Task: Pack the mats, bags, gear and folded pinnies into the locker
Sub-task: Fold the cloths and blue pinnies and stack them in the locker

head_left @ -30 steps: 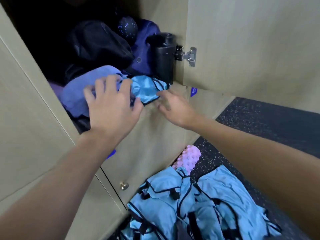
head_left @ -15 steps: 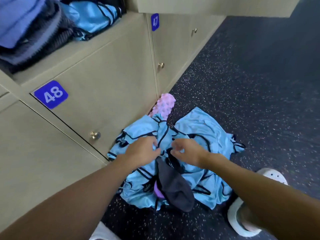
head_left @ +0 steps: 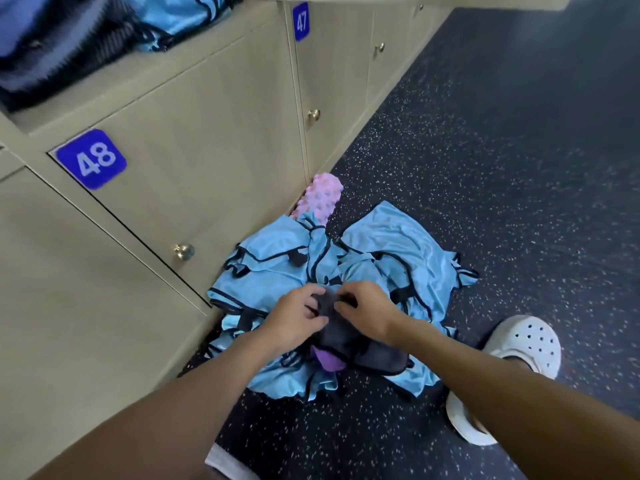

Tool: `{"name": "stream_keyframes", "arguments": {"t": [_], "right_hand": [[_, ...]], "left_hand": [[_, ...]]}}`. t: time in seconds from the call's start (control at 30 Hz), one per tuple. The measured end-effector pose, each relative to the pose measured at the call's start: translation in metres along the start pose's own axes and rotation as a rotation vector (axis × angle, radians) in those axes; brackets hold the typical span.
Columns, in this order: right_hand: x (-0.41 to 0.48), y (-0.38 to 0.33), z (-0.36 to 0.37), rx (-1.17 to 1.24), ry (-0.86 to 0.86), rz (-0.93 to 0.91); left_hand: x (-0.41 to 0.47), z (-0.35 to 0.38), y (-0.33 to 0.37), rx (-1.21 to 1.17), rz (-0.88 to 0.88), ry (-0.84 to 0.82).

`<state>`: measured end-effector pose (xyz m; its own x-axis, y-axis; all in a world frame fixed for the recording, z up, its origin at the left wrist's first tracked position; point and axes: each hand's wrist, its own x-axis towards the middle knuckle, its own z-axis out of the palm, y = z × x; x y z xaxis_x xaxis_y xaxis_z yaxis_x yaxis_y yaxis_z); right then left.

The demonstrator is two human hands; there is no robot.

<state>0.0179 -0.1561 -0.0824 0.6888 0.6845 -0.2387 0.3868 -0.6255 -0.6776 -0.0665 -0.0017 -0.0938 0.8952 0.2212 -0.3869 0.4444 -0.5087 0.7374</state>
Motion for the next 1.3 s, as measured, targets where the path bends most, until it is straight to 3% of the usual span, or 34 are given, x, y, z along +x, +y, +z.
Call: {"name": "stream_keyframes", "arguments": {"t": [0.27, 0.4, 0.57, 0.7, 0.77, 0.93, 1.17, 1.3], "right_hand": [[0.018, -0.091, -0.137, 0.09, 0.197, -0.247], [0.006, -0.146, -0.199, 0.134, 0.204, -0.351], [-0.003, -0.176, -0.249, 0.21, 0.156, -0.323], [-0.002, -0.186, -0.261, 0.164, 0.254, -0.403], [0.003, -0.187, -0.261, 0.168, 0.224, -0.355], [0.008, -0.192, -0.251, 0.288, 0.082, -0.238], [0.021, -0.209, -0.24, 0.644, 0.165, -0.311], [0.021, -0.211, -0.245, 0.66, 0.193, -0.357]], "left_hand": [[-0.005, -0.104, 0.111, 0.082, 0.432, 0.166], [-0.021, -0.15, 0.171, -0.018, 0.493, 0.284], [-0.049, -0.195, 0.22, -0.071, 0.603, 0.491], [-0.06, -0.214, 0.227, -0.077, 0.569, 0.666], [-0.066, -0.219, 0.225, -0.075, 0.545, 0.734], [-0.09, -0.222, 0.213, -0.057, 0.466, 0.79], [-0.11, -0.213, 0.214, -0.07, 0.398, 0.904], [-0.106, -0.205, 0.22, -0.142, 0.367, 0.975]]}}
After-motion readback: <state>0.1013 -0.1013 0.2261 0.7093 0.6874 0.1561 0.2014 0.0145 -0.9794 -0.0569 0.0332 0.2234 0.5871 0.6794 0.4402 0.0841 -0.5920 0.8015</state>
